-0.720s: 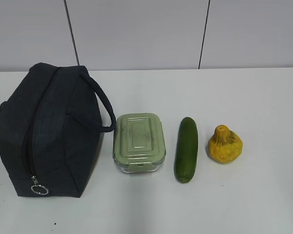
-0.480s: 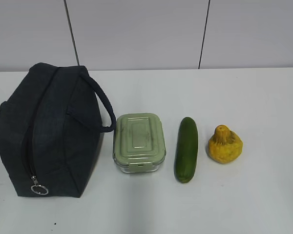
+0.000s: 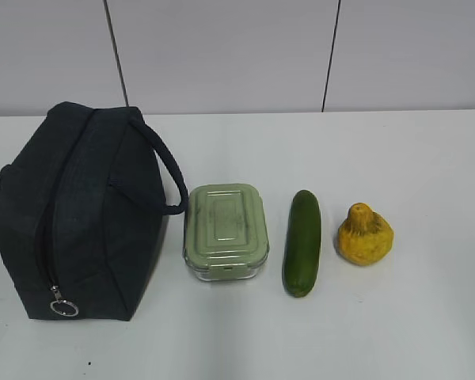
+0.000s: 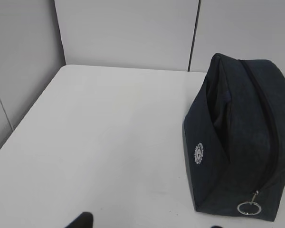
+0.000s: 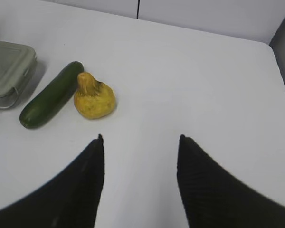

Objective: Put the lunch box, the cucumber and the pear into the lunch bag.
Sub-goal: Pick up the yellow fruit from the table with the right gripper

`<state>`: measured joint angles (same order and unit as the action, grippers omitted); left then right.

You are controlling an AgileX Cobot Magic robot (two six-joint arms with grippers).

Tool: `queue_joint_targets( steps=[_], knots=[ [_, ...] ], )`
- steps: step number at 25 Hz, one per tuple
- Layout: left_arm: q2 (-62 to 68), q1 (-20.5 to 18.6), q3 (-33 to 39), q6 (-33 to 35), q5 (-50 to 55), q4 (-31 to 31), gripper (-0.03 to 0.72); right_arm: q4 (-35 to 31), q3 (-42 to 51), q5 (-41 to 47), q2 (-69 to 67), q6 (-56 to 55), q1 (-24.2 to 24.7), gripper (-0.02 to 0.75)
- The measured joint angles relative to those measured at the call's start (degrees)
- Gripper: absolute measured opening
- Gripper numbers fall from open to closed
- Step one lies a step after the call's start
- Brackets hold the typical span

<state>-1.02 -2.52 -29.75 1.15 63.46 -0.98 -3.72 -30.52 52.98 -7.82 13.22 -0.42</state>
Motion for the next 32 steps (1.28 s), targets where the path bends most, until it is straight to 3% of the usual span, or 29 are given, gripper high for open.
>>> queue_joint_targets(
  steps=[4, 11, 17, 25, 32],
  knots=[
    [0.0, 0.0, 0.0, 0.0, 0.0, 0.0, 0.435, -4.5, -0.3, -5.8, -6.4, 5.7, 0.0, 0.395],
    [0.0, 0.0, 0.0, 0.0, 0.0, 0.0, 0.435, -14.6, -0.3, -19.0, -18.9, 24.9, 0.0, 0.395],
    [0.0, 0.0, 0.0, 0.0, 0.0, 0.0, 0.435, -24.5, -0.3, -25.9, -32.3, 30.4, 0.0, 0.395],
    [0.0, 0.0, 0.0, 0.0, 0.0, 0.0, 0.435, -40.1, -5.9, -25.4, -51.1, 47.4, 0.0, 0.395],
    [0.0, 0.0, 0.0, 0.0, 0.0, 0.0, 0.435, -41.6, -17.0, -17.8, -69.6, 48.9, 0.0, 0.395]
  ],
)
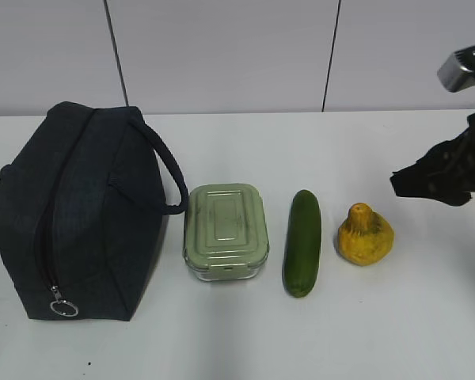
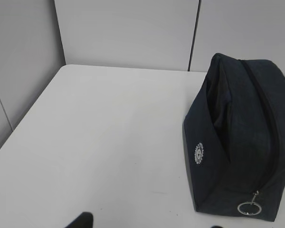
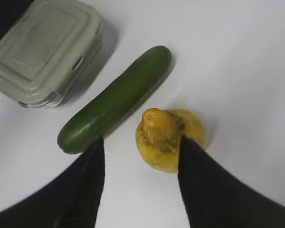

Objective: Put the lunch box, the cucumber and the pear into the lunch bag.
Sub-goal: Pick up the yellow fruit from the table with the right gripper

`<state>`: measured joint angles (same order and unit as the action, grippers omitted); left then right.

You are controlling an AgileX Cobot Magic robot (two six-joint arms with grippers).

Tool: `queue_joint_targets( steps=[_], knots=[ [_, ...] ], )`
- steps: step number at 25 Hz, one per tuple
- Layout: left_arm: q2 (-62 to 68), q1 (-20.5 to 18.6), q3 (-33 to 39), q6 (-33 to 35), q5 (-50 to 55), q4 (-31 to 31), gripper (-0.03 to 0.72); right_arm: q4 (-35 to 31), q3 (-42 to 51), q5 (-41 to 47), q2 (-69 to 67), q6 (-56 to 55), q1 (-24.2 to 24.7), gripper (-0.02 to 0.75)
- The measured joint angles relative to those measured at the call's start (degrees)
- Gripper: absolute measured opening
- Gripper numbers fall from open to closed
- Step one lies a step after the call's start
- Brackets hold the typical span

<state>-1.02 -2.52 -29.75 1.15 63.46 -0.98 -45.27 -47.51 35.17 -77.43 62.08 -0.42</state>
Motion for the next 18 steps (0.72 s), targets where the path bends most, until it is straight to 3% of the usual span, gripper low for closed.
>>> queue_joint_targets(
  steps=[6, 9, 18],
  knots=[
    [0.0, 0.0, 0.0, 0.0, 0.0, 0.0, 0.435, 0.0, -9.8, 7.0, -11.5, -1.1, 0.0, 0.419],
    [0.0, 0.0, 0.0, 0.0, 0.0, 0.0, 0.435, 3.4, -14.8, 9.4, -14.2, -6.5, -0.1, 0.420],
    [0.0, 0.0, 0.0, 0.0, 0.0, 0.0, 0.435, 28.7, -31.1, 21.9, -19.3, -35.8, -5.3, 0.420]
  ],
)
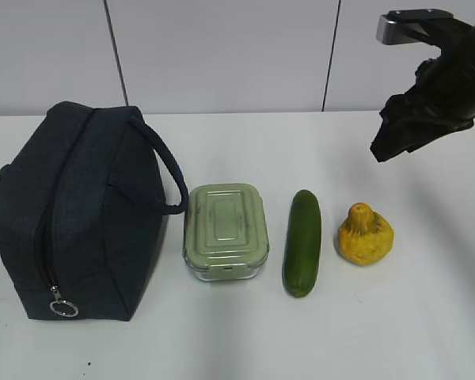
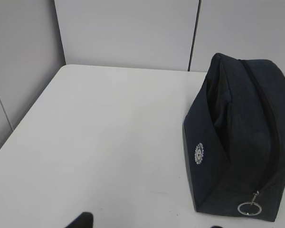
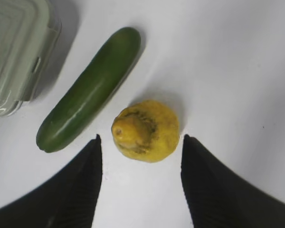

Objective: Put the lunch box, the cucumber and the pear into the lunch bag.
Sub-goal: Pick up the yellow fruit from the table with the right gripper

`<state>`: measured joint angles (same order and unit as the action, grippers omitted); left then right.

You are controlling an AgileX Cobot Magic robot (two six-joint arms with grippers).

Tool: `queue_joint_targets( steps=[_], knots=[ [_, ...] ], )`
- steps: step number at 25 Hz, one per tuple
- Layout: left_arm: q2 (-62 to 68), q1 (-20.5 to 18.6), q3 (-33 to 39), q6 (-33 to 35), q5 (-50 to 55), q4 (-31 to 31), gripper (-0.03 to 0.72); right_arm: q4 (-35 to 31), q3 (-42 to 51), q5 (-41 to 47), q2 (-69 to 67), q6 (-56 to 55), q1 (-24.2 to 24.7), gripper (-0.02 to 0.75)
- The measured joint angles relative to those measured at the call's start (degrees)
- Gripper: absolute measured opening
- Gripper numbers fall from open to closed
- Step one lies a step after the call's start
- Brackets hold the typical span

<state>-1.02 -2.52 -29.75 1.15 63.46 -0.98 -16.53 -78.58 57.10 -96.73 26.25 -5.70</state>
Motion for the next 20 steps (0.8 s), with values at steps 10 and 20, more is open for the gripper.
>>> queue_joint_targets(
  steps=[10, 20],
  knots=[
    [0.0, 0.0, 0.0, 0.0, 0.0, 0.0, 0.435, 12.1, -6.2, 12.0, -8.5, -15.5, -9.5, 0.420],
    [0.0, 0.0, 0.0, 0.0, 0.0, 0.0, 0.435, 15.1, -8.8, 9.8, -16.1, -17.7, -10.1, 0.432]
  ],
)
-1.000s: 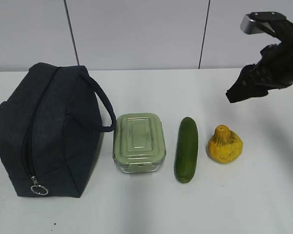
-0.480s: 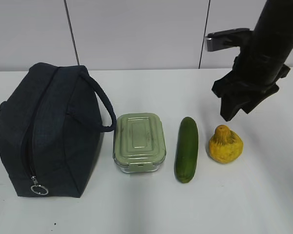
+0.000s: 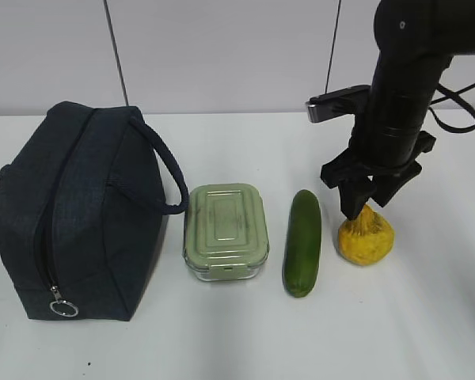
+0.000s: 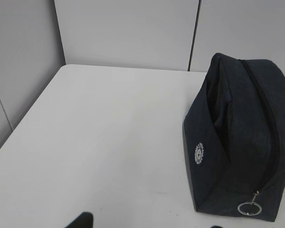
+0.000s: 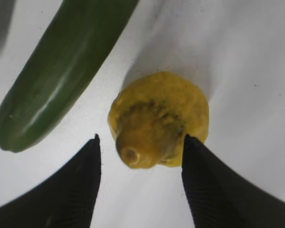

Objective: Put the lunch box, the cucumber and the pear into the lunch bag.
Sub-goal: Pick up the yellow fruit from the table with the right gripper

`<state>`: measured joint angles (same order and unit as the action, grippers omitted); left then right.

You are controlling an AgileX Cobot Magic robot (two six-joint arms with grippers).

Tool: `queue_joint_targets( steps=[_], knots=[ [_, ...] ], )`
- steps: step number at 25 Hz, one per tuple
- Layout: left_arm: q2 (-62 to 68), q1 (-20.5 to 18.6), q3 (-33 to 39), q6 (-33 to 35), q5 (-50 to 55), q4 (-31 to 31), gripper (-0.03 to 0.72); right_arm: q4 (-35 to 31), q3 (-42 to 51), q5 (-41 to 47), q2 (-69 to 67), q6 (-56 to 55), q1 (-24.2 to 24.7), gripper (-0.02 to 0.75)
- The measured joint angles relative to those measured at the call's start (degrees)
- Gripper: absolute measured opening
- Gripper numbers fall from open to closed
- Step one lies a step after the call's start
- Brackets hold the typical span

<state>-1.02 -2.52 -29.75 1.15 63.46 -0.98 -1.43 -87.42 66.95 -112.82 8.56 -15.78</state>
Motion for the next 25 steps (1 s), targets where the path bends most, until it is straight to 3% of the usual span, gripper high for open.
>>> queue_joint_targets(
  steps=[9, 16, 19, 22, 25],
  knots=[
    [0.0, 0.0, 0.0, 0.0, 0.0, 0.0, 0.435, 0.5, -5.2, 1.4, -6.5, -0.1, 0.0, 0.470],
    [0.0, 0.0, 0.0, 0.0, 0.0, 0.0, 0.435, 2.6, -6.7, 2.1, -7.9, -0.1, 0.0, 0.339],
    [0.0, 0.0, 0.0, 0.0, 0.0, 0.0, 0.435, 2.6, -6.8, 2.3, -8.0, -0.1, 0.0, 0.319],
    [0.0, 0.0, 0.0, 0.0, 0.0, 0.0, 0.435, 2.6, -6.8, 2.4, -8.0, -0.1, 0.0, 0.325],
    [0.0, 0.0, 0.0, 0.0, 0.0, 0.0, 0.435, 2.6, -6.8, 2.4, -8.0, -0.1, 0.0, 0.389]
  ],
)
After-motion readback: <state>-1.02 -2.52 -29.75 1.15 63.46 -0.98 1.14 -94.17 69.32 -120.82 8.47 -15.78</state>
